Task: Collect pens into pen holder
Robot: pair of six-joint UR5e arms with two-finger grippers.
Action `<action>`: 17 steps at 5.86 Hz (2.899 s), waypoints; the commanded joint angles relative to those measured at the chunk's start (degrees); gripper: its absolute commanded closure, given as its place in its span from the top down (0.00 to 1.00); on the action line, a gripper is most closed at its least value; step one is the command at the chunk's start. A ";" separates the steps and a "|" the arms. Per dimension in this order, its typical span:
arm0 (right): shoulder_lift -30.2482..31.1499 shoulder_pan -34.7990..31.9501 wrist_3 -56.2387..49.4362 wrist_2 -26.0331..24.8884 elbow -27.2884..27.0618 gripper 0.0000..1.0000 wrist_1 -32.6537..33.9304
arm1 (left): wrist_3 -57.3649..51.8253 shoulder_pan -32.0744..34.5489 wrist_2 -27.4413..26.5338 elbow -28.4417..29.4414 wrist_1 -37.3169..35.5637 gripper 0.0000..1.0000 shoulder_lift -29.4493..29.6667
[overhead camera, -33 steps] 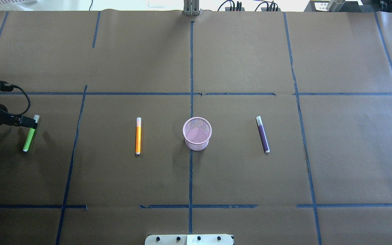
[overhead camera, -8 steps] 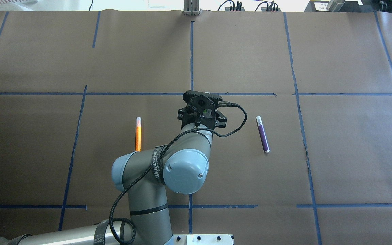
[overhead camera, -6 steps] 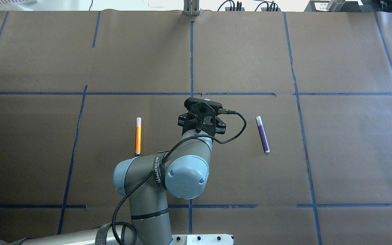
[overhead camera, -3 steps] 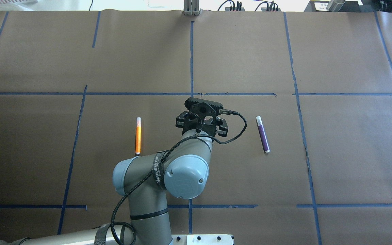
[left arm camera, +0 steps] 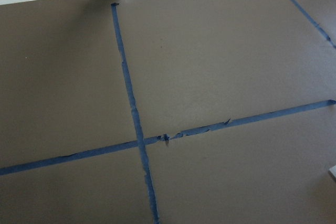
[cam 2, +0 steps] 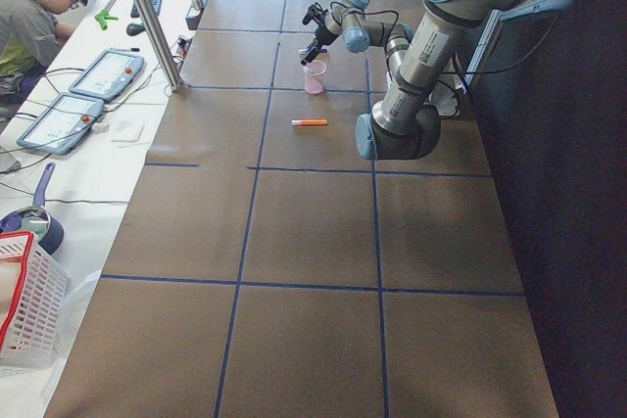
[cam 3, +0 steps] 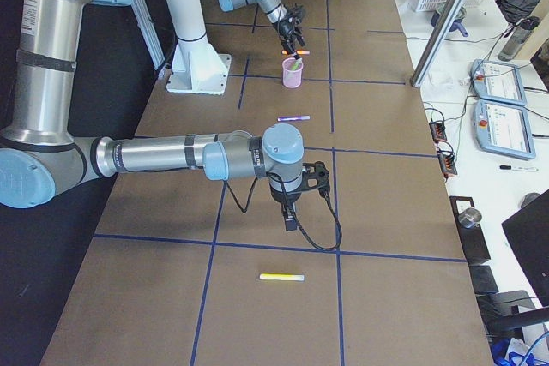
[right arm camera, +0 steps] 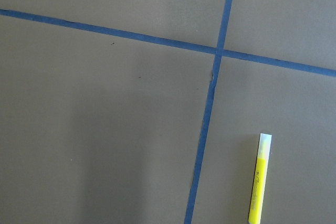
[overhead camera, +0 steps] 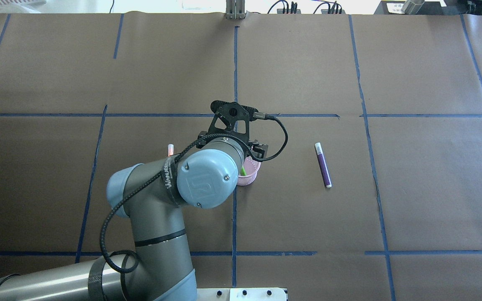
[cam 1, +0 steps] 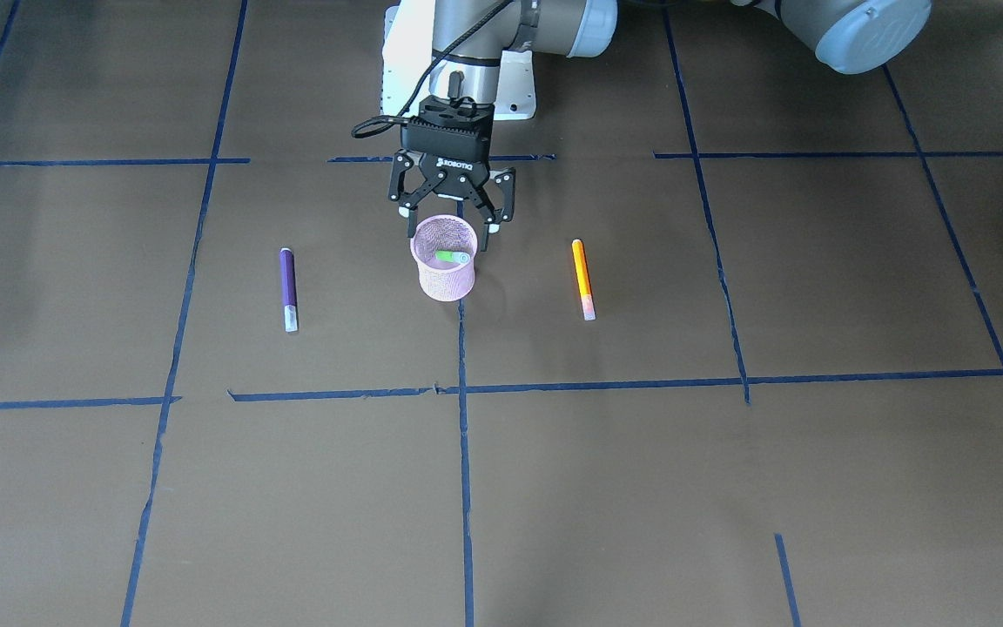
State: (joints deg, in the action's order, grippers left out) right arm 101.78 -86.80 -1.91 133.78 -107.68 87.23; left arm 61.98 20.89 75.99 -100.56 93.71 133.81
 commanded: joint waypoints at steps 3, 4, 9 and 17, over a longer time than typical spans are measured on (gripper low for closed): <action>-0.09 0.41 -0.20 0.00 3.08 1.00 -0.48 | -13.34 17.02 36.25 -6.30 -10.30 1.00 -10.81; -0.09 0.93 2.23 -0.18 7.35 1.00 -6.57 | -13.47 18.29 38.24 -6.40 -10.21 1.00 -12.07; -6.25 7.44 18.34 -4.39 32.42 0.74 -32.39 | -12.68 17.78 37.91 -7.11 -9.69 1.00 -12.26; -7.83 9.81 17.73 -7.48 37.98 0.32 -32.39 | -12.94 17.60 37.91 -6.31 -9.42 1.00 -12.17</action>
State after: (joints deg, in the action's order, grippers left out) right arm 94.01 -77.04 15.82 126.34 -69.86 54.86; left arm 49.04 38.50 113.84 -106.83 84.33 121.57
